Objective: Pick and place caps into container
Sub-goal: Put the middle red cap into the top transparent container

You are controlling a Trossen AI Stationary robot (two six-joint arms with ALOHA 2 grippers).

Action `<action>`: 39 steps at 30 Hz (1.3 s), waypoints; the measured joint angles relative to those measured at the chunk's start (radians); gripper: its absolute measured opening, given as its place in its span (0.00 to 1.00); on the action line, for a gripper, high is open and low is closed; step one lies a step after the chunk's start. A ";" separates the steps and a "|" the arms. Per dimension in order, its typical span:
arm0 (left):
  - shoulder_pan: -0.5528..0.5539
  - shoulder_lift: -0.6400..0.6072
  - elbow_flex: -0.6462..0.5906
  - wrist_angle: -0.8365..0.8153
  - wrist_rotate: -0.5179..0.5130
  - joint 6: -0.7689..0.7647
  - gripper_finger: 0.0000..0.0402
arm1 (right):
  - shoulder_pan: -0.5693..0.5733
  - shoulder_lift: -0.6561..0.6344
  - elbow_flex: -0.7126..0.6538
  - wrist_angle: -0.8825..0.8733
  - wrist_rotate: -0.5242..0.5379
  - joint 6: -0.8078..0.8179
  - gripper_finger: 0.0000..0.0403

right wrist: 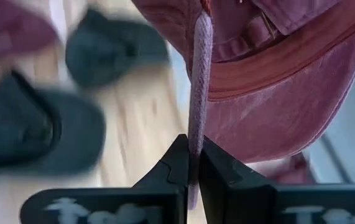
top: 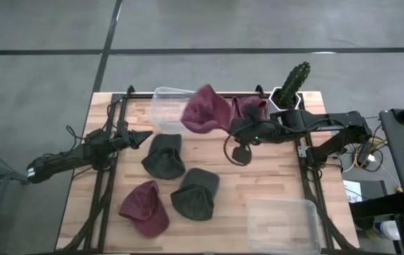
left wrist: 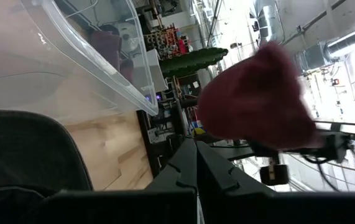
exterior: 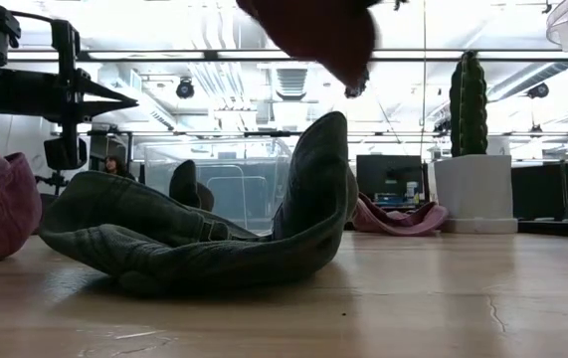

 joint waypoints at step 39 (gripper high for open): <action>0.000 0.017 0.000 -0.007 0.000 -0.008 0.00 | -0.231 0.782 0.706 -0.059 0.062 -0.059 0.03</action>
